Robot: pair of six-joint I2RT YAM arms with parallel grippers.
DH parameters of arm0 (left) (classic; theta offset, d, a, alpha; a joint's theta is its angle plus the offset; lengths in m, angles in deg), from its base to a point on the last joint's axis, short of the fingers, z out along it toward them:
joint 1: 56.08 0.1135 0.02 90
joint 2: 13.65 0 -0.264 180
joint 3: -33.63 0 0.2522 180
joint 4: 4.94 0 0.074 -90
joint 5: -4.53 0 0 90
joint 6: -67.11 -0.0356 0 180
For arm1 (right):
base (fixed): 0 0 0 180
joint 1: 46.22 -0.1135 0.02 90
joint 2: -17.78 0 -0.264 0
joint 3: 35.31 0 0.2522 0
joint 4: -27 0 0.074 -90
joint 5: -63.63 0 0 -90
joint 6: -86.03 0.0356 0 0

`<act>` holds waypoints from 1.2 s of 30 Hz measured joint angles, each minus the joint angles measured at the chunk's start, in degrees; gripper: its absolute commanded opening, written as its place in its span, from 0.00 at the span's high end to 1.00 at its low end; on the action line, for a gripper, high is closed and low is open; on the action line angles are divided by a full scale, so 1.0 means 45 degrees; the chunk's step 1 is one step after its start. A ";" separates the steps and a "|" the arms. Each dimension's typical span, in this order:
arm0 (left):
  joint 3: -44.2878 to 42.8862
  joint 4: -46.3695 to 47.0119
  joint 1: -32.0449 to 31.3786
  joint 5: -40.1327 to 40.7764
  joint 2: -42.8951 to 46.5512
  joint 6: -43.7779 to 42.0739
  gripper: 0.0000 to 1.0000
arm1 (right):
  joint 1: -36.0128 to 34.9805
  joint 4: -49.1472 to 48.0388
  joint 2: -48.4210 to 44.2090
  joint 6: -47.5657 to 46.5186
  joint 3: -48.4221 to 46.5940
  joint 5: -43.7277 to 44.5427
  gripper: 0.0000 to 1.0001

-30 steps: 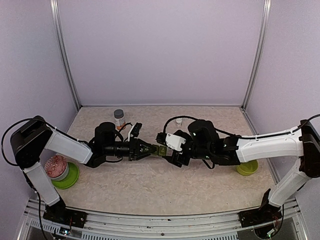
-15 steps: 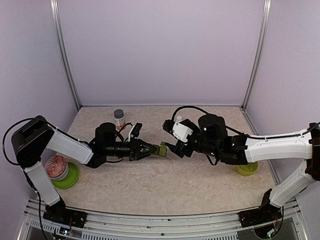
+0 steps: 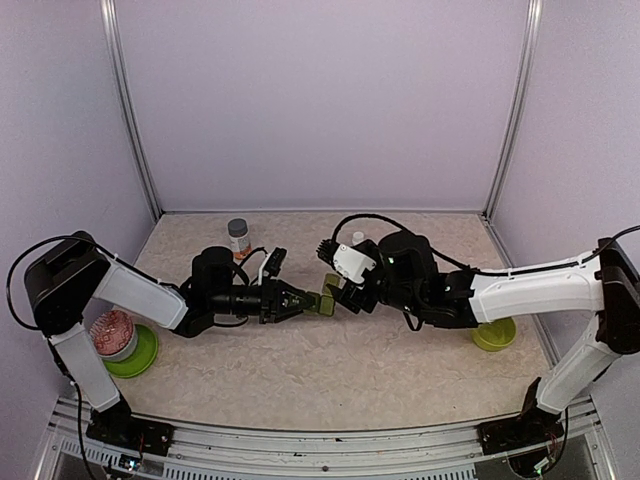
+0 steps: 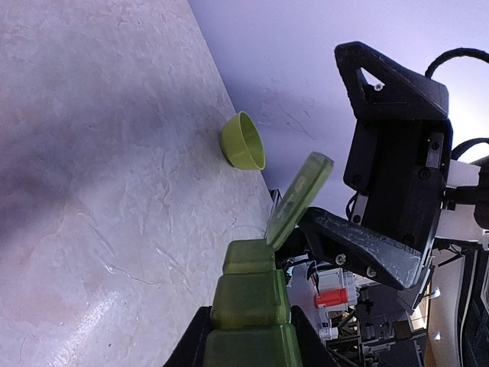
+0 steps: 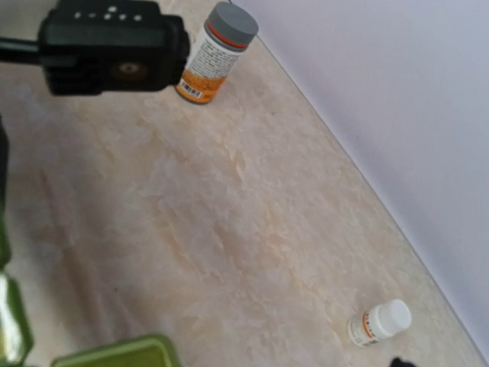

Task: Sort the pills into containers
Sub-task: Open the lid of the pill container.

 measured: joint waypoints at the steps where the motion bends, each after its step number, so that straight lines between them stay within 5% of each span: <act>1: 0.0000 0.0000 -0.0010 -0.0010 0.0000 -0.0005 0.83 | 0.0005 0.0019 0.0107 0.0005 -0.0102 0.0058 0.19; 36: -0.0248 -0.0733 -0.0194 -0.0500 0.0000 -0.0680 0.83 | 0.0733 0.2331 0.1375 0.0053 -0.1321 -0.1229 0.17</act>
